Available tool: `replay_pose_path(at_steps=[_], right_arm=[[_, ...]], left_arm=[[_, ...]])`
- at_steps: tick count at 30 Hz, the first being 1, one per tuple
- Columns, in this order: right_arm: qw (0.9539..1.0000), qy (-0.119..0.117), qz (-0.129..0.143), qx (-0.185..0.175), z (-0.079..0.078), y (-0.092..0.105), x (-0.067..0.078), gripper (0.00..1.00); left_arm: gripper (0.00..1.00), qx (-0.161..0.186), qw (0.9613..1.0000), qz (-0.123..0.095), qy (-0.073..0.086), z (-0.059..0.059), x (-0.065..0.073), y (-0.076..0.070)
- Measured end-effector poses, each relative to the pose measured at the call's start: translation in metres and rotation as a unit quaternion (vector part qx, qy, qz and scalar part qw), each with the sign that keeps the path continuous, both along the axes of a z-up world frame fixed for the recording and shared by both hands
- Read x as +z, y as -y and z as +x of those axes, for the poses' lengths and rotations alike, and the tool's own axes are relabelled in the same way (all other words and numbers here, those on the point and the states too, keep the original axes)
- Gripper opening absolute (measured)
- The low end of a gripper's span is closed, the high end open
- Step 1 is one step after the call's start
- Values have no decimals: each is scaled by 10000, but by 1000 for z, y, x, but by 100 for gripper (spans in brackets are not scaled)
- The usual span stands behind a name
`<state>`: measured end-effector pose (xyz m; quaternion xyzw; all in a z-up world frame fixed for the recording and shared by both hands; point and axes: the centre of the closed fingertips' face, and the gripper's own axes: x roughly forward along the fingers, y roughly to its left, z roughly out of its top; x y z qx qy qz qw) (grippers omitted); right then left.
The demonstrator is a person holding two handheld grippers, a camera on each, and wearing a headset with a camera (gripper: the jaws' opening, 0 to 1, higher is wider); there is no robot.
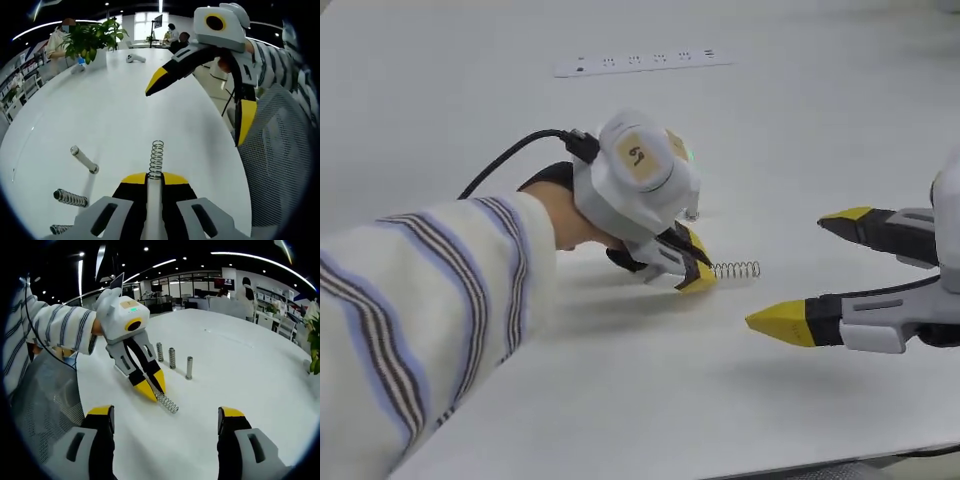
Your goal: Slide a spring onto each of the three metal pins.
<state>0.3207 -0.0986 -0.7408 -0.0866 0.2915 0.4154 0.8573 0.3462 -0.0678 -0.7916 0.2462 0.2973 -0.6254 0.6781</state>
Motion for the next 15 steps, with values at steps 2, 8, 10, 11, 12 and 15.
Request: replay_pose_path(at_steps=[2,8,10,11,12,15], right_arm=[[10000,0,-21,47,1,-1,-1,84],[9997,-8,-76,212,3,-4,-2,82],[9996,-8,-60,291,3,-5,-2,82],[9995,3,-53,311,3,-5,-2,81],[9994,25,-57,337,3,-6,-1,80],[9992,87,-48,400,5,-6,0,76]], left_arm=[[2,27,10000,-21,-19,-1,1,-5],[2,28,10000,65,-69,-6,0,-22],[2,24,9999,71,-106,-8,0,-26],[2,20,9999,68,-107,-9,1,-27],[2,31,9999,62,-114,-9,2,-29],[2,52,9999,-35,-155,-10,8,-31]])
